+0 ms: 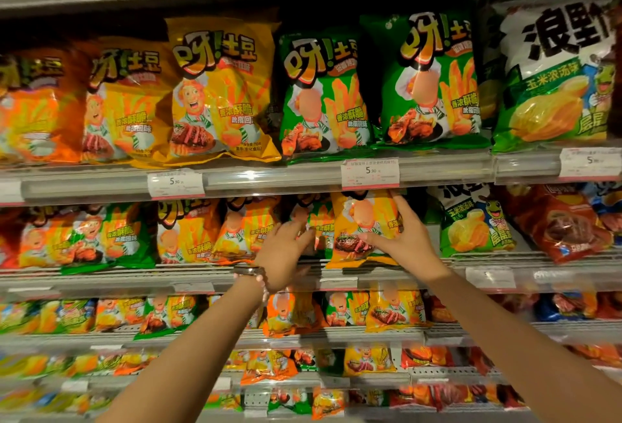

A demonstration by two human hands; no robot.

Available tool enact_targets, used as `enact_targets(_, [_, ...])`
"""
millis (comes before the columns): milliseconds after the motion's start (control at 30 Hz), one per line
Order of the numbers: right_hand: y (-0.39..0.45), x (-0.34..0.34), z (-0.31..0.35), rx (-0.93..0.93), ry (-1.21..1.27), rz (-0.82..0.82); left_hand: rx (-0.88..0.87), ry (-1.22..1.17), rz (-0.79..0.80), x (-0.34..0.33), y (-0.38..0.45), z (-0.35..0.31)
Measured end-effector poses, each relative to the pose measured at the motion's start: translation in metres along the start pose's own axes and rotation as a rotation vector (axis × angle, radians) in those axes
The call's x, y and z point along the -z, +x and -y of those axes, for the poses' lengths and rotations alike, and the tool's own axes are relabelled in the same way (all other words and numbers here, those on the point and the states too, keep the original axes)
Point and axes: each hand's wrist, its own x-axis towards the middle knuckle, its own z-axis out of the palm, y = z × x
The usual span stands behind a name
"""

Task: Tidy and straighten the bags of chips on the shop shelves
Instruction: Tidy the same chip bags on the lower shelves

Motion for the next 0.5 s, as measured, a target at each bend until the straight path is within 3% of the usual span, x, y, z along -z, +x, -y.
enact_targets(100, [-0.004, -0.011, 0.003, -0.005, 0.031, 0.016, 0.130, -0.064, -0.252, 0.007, -0.027, 0.016])
enact_targets(200, [-0.010, -0.025, 0.008, -0.012, 0.041, 0.019, 0.402, -0.125, -0.335, 0.012, -0.040, 0.037])
enact_targets(333, [-0.014, -0.044, 0.015, -0.004, 0.062, 0.026, 0.601, -0.362, -0.242, 0.011, -0.038, 0.064])
enact_targets(500, [-0.016, -0.067, 0.029, -0.017, 0.070, 0.001, 0.573, -0.469, -0.072, 0.004, -0.029, 0.083])
